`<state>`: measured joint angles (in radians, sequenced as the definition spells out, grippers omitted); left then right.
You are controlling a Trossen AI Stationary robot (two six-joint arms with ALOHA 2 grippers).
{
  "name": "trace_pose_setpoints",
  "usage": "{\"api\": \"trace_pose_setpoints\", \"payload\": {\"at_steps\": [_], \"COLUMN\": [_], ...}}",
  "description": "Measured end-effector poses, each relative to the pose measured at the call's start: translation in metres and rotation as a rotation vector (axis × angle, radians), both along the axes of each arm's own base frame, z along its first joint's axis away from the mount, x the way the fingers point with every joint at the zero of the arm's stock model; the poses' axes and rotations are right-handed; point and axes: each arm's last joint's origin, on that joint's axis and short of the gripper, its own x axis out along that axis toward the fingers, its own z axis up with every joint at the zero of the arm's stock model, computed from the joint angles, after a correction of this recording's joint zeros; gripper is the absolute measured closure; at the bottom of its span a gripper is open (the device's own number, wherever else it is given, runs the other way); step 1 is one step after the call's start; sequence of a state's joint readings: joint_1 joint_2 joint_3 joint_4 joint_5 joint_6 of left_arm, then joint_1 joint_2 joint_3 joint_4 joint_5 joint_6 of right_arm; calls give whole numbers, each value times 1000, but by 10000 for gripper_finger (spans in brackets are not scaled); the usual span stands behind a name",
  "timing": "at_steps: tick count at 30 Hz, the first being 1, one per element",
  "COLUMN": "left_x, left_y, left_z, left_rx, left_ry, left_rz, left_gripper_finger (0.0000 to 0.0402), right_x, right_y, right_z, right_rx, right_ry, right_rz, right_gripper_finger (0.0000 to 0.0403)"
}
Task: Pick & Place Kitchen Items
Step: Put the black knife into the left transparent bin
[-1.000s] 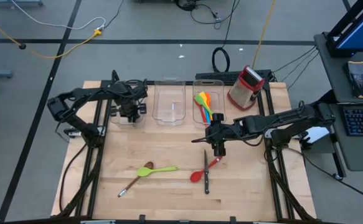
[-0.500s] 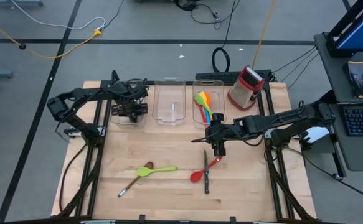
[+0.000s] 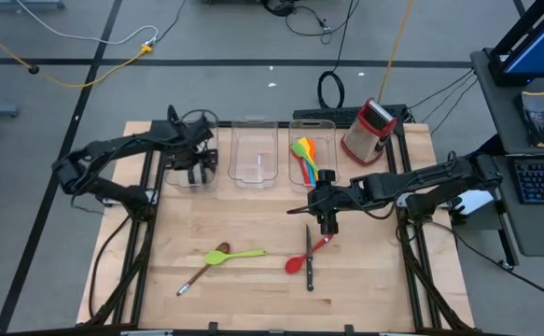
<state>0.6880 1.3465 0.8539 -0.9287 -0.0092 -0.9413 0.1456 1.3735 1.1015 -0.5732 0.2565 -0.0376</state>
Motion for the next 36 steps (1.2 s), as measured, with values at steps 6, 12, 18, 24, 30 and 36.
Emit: {"api": "trace_pose_setpoints", "payload": {"at_steps": [6,12,18,24,30,36], "left_x": [-10,-18,-21,-10,6,17], "left_y": [-14,-40,-71,-101,-128,-153], "left_z": [29,57,77,89,90,83], "left_rx": [86,124,155,158,106,43], "left_ry": [-138,-318,-466,-617,-682,-652], "left_rz": [-71,-250,-389,-512,-595,-590], "left_gripper_finger": [122,121,127,128,128,128], "right_x": [0,0,0,0,0,-1], "right_y": [0,0,0,0,0,0], "right_z": [0,0,0,0,0,0], "right_rx": [0,0,0,0,0,0], "right_ry": [0,0,0,0,1,8], "right_rz": [1,1,1,0,1,1], "right_gripper_finger": [151,151,151,151,151,151]}}
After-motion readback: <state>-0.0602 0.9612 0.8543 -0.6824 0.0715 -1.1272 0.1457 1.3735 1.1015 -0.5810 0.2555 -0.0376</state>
